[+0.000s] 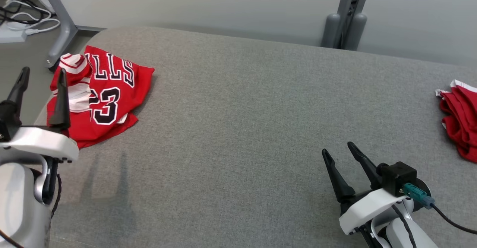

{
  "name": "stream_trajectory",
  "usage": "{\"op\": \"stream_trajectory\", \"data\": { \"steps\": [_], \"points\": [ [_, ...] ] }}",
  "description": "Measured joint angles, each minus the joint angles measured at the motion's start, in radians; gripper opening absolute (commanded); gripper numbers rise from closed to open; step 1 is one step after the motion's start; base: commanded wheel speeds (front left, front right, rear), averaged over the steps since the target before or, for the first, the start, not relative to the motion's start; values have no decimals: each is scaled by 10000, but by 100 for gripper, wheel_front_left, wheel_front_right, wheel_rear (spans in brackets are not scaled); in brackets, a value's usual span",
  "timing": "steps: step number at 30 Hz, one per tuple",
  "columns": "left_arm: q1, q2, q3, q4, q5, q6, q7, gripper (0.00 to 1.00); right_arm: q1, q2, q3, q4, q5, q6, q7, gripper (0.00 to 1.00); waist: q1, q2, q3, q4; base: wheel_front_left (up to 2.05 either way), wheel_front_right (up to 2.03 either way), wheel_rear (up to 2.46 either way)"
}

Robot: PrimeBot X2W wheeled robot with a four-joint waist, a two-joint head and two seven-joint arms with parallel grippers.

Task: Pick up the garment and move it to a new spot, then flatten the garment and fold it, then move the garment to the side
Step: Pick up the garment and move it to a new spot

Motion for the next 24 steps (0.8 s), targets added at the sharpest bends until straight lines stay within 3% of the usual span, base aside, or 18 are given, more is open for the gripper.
{"op": "stream_trajectory", "data": {
  "steps": [15,24],
  "points": [
    [-2794,759,-719,3739,-619,-259,-215,100,-693,-113,205,-286,-180,0,192,100,0,0,1158,-894,0,0,0],
    [-3901,1239,-1607,5916,-1638,-276,79,100,-1048,-123,259,-510,-336,0,261,100,0,0,1749,-1473,0,0,0]
  ]
}}
